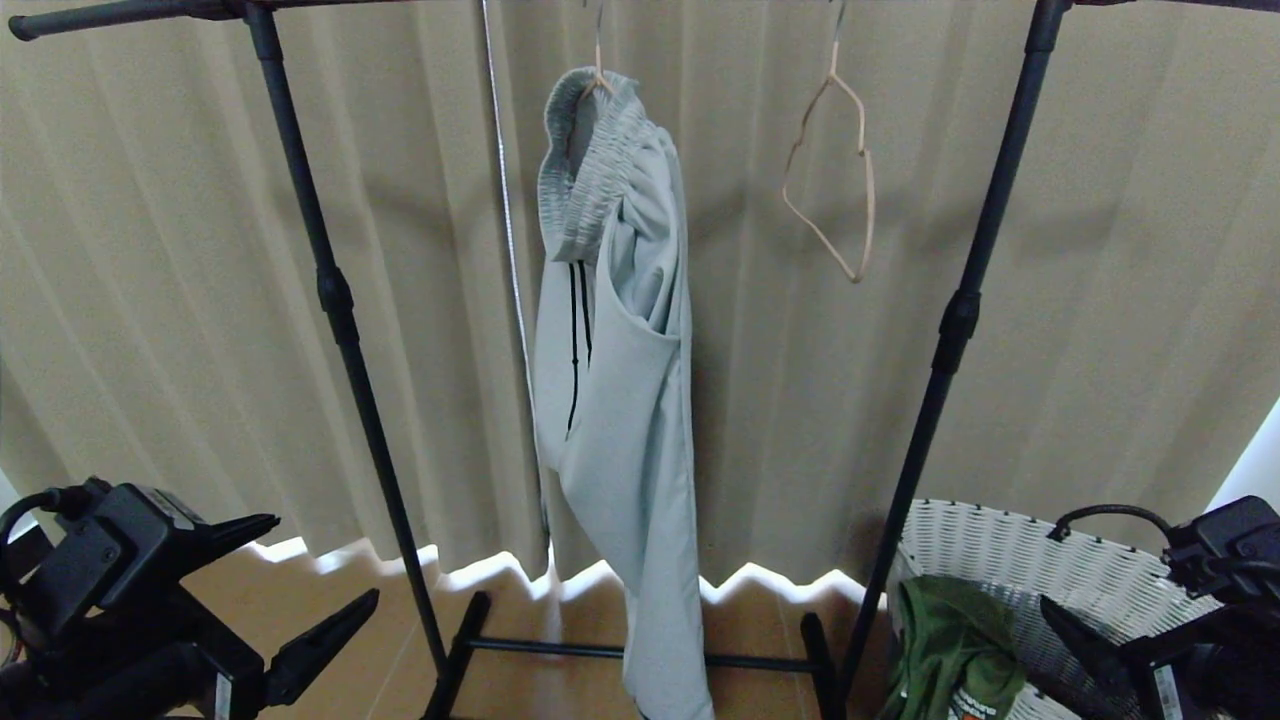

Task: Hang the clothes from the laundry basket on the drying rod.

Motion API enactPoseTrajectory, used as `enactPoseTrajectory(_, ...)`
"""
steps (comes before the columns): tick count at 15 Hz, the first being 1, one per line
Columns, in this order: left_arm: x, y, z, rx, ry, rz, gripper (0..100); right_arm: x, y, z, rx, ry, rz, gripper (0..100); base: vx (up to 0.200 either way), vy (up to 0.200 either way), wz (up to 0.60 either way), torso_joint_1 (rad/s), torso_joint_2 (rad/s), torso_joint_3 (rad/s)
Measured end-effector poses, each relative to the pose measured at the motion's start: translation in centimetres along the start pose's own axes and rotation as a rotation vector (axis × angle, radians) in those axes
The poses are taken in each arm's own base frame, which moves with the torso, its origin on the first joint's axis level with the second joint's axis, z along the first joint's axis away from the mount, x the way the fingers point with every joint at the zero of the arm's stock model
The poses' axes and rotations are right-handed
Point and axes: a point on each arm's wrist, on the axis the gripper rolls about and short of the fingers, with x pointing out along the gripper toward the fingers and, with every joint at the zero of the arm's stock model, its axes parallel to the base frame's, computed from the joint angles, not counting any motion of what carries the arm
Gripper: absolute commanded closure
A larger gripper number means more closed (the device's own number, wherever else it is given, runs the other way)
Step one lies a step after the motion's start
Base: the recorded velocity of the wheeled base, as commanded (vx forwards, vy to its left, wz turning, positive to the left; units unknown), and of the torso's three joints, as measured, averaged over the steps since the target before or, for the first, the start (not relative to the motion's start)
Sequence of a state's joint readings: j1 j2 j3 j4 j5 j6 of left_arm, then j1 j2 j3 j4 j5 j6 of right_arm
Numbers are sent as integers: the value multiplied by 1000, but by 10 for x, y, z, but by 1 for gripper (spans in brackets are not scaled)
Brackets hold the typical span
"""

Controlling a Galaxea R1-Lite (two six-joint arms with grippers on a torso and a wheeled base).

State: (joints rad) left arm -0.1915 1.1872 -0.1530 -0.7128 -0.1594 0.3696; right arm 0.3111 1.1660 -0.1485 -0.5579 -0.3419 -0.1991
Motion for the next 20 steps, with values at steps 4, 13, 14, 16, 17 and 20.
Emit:
enactPoseTrajectory(4, -1, 0, -1, 2, 0, -1, 0, -4, 4, -14, -23, 34, 24, 0, 0, 0, 0, 0, 0, 0)
enactPoseTrajectory(13, -8, -6, 11, 12, -83, -31, 0, -21, -15, -25, -241, 183, -51, 0, 0, 0, 0, 0, 0, 0)
enactPoseTrajectory(14, -10, -6, 12, 13, -93, -29, 0, -20, -16, -22, -244, 201, -47, 0, 0, 0, 0, 0, 0, 0)
enactPoseTrajectory(16, -15, -6, 15, 15, -118, -23, 0, -16, -17, -16, -254, 238, -33, 0, 0, 0, 0, 0, 0, 0)
enactPoseTrajectory(17, -16, -6, 15, 15, -126, -21, 0, -13, -17, -13, -256, 244, -30, 0, 0, 0, 0, 0, 0, 0)
enactPoseTrajectory(20, -19, -6, 16, 16, -136, -13, 0, 2, -12, -10, -282, 299, 3, 0, 0, 0, 0, 0, 0, 0)
